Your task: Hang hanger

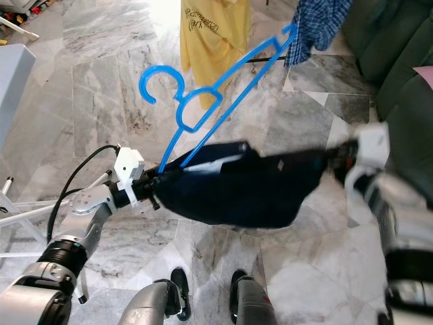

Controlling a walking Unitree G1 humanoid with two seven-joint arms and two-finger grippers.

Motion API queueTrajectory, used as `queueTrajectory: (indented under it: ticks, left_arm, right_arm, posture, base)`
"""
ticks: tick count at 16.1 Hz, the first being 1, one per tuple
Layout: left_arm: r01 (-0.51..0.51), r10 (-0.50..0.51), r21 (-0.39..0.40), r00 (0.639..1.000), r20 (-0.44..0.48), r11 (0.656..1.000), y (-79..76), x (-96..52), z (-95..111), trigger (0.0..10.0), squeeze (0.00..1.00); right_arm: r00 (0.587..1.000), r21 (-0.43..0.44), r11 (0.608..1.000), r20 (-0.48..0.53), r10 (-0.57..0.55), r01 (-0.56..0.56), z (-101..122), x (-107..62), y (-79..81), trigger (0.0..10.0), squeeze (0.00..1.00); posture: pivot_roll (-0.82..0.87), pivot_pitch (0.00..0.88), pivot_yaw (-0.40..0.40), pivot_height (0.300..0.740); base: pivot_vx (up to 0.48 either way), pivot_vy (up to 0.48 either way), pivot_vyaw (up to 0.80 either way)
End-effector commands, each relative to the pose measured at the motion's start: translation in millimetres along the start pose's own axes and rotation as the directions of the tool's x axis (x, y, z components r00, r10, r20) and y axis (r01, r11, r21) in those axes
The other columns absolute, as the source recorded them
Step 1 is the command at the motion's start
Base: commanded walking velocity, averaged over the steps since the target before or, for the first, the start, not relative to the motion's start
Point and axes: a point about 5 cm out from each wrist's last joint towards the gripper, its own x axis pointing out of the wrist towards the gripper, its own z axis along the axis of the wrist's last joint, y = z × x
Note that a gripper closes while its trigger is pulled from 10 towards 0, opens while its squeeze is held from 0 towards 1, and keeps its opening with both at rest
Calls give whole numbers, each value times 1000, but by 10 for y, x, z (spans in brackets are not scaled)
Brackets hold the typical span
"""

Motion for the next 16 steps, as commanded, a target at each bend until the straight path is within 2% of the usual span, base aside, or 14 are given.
queueTrajectory:
  ticks: [1, 4, 6, 9, 11, 13, 15, 16]
  left_arm:
    - [-81, 82, -57, 997, 15, 995, 58, -176, -71, 0, 0]
    - [-32, 37, -91, 998, 49, 995, -49, -122, -76, 0, 0]
    - [3, 8, -133, 997, 80, 991, -102, -110, -69, 0, 0]
    - [138, -129, -150, 989, 70, 979, -287, -131, -120, 0, 0]
    - [178, -170, -175, 984, 60, 968, -361, -151, -169, 0, 0]
    - [171, -163, -202, 985, 54, 964, -364, -161, -180, 0, 0]
    - [110, -105, -200, 994, 34, 974, -323, -162, -209, 0, 0]
    - [-17, 16, -173, 1000, -8, 985, -248, -148, -260, 0, 0]
  right_arm:
    - [976, 84, 978, 87, -199, 192, 231, -28, -211, 0, 0]
    - [959, 168, 964, 160, -234, 207, 511, 161, -78, 0, 0]
    - [951, 196, 954, 165, -261, 228, 634, 313, 5, 0, 0]
    - [945, 254, 942, 181, -271, 221, 788, 464, 153, 0, 0]
    - [952, 259, 939, 144, -269, 226, 720, 517, 190, 0, 0]
    - [958, 250, 940, 107, -265, 232, 587, 533, 193, 0, 0]
    - [964, 240, 943, 78, -255, 230, 469, 539, 204, 0, 0]
    - [975, 200, 958, 42, -220, 208, 310, 532, 248, 0, 0]
  posture:
    - [-162, 313, 91, 740]
    - [-167, 310, 91, 740]
    - [-169, 308, 88, 740]
    - [-167, 306, 77, 740]
    - [-166, 304, 70, 740]
    - [-163, 302, 65, 740]
    - [-160, 298, 62, 740]
    - [-156, 296, 62, 740]
  base:
    - [0, 0, 0]
    - [0, 0, 0]
    - [0, 0, 0]
    - [0, 0, 0]
    - [0, 0, 0]
    - [0, 0, 0]
    - [0, 0, 0]
    - [0, 0, 0]
